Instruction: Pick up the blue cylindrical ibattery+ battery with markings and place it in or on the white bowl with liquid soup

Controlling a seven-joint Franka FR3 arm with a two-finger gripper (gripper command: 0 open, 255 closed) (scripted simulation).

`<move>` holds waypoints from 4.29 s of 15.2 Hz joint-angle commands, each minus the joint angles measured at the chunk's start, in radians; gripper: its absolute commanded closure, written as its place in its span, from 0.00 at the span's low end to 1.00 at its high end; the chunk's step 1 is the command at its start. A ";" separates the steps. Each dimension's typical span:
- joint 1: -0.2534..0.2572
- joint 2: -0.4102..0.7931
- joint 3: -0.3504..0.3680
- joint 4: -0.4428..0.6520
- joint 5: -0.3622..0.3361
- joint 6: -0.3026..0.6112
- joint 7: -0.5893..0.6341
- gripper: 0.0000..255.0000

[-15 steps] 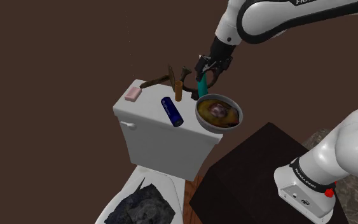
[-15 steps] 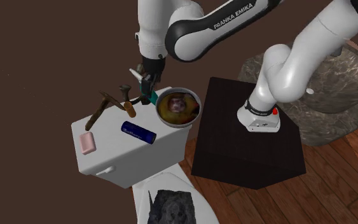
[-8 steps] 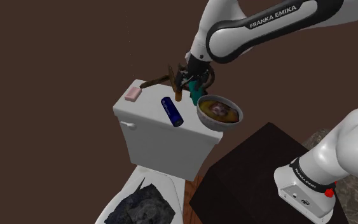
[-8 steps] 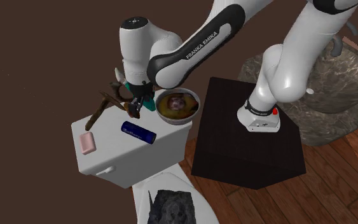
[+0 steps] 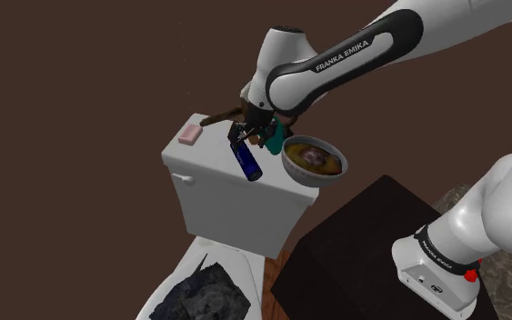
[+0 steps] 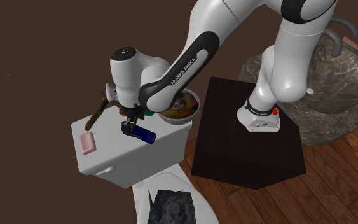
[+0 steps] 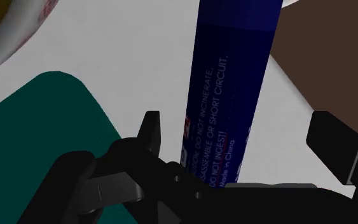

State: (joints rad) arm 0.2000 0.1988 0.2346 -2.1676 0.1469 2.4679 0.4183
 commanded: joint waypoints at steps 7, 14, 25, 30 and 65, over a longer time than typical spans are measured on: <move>0.004 0.062 0.000 -0.003 -0.013 0.068 0.008 0.00; 0.007 0.084 0.000 0.022 -0.023 0.065 0.017 1.00; -0.002 0.033 0.006 0.004 -0.011 0.032 0.010 1.00; -0.007 -0.012 0.009 0.021 -0.006 -0.029 0.013 1.00; -0.088 -0.557 -0.029 -0.209 0.111 -0.358 -0.129 1.00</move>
State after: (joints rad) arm 0.1259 -0.3205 0.2182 -2.3442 0.2940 2.1063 0.3092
